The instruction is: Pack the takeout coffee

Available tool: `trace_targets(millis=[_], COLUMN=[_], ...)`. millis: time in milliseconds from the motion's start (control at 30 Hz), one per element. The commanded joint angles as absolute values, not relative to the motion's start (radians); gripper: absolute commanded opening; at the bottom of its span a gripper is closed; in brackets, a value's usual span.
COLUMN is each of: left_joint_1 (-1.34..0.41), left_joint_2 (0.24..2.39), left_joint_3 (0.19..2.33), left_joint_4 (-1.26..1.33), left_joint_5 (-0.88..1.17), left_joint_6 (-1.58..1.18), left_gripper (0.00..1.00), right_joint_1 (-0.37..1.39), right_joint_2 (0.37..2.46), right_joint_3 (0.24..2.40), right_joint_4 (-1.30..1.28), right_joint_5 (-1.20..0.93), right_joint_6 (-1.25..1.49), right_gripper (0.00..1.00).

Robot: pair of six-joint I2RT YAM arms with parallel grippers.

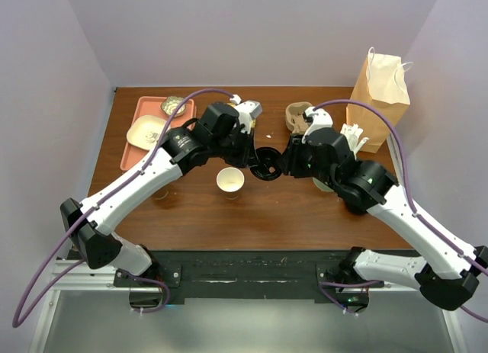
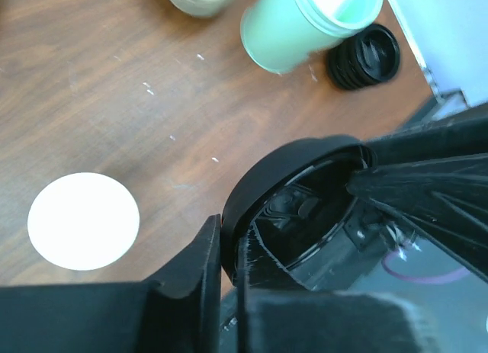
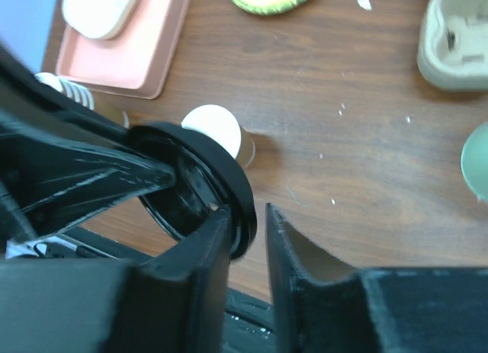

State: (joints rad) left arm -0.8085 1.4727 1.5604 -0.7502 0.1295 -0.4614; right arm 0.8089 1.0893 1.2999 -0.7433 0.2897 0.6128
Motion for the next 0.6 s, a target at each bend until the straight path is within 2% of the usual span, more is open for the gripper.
trace_targets(millis=[0,100,167,233,300,367,567], left_joint_1=[-0.761,-0.703,-0.674,-0.646,-0.640,-0.640,-0.640], left_joint_2=[1.476,1.473,1.465,1.462,1.473,1.488,1.485], left_joint_3=[1.585,1.575,1.566,1.572,1.588,1.605,1.595], left_joint_4=[-0.790,-0.827,-0.838,-0.851,-0.870,-0.890,-0.923], left_joint_5=[0.281,0.342,0.397,0.422,0.429,0.457,0.456], left_joint_6=[-0.489,-0.518,-0.540,-0.555,-0.574,-0.592,-0.612], left_gripper=[0.00,0.00,0.00,0.00,0.00,0.00,0.00], right_joint_1=[0.811,0.831,0.904,0.981,1.150,1.291,1.407], right_joint_2=[1.039,0.999,0.983,0.988,0.996,1.000,1.019], right_joint_3=[1.313,1.281,1.261,1.247,1.214,1.168,1.102], right_joint_4=[-0.643,-0.562,-0.507,-0.473,-0.448,-0.399,-0.312], right_joint_5=[0.233,0.202,0.257,0.349,0.460,0.620,0.678], right_joint_6=[0.393,0.238,0.101,-0.035,-0.237,-0.387,-0.613], right_gripper=[0.43,0.55,0.63,0.63,0.63,0.68,0.70])
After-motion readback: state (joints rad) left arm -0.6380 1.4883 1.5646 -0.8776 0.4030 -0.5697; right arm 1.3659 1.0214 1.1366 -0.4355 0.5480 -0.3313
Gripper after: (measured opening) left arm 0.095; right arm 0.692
